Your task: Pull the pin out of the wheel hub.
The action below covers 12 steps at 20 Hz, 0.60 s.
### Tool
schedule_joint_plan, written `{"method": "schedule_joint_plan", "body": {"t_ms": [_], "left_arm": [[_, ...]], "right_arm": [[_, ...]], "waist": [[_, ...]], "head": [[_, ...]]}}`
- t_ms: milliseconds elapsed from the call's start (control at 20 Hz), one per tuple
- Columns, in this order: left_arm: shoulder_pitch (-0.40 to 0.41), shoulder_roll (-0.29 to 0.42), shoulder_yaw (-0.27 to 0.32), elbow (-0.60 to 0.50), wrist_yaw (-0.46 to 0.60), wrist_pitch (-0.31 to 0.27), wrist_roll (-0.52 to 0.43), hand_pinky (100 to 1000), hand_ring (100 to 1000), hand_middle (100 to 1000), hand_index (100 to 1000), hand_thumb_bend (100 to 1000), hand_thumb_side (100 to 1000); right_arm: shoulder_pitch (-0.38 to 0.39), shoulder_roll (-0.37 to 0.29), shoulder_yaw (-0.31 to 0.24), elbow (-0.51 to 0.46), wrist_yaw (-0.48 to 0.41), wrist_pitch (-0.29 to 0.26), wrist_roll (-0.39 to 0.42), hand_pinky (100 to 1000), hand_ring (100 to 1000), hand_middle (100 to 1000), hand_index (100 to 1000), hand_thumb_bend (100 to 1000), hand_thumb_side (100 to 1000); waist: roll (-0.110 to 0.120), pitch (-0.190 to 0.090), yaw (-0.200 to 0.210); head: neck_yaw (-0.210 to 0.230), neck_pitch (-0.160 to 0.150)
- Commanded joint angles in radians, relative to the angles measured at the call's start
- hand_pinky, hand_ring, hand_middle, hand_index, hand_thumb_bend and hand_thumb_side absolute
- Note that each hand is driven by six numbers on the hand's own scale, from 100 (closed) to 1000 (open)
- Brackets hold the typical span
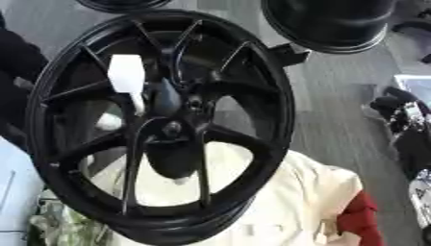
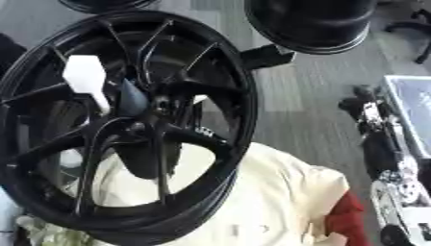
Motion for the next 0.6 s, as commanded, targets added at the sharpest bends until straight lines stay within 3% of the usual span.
{"method": "schedule_joint_plan", "body": {"t_ms": [50, 450, 600], "left_arm": [[-0.069, 0.115, -0.062, -0.036, -0.022, 0.048, -0.052, 818, 789, 720, 776, 377, 561], [-0.281, 0.339, -0.258, -0.072, -0.026, 0.186, -0.191, 814, 785, 751, 793, 399, 599], [-0.328, 0.414, -0.323, -0.08, 0.005, 0.223, -0.237, 829, 809, 778, 827, 399, 666]], "right_arm": [[0.008, -0.035, -0.011, -0.03, 0.011, -0.002, -0.004, 974, 768, 650, 800, 100, 629], [0.018, -0.047, -0.006, -0.031, 0.015, 0.002, -0.008, 973, 765, 648, 798, 100, 632], [0.015, -0.049, 0.0, -0.031, 0.015, 0.004, -0.004, 972, 764, 647, 798, 100, 633]], "waist": [[0.005, -0.026, 0.005], [0.013, -0.033, 0.004], [0.016, -0.032, -0.011]], "head": [[-0.009, 0.006], [-0.011, 0.004], [0.003, 0.004]]}}
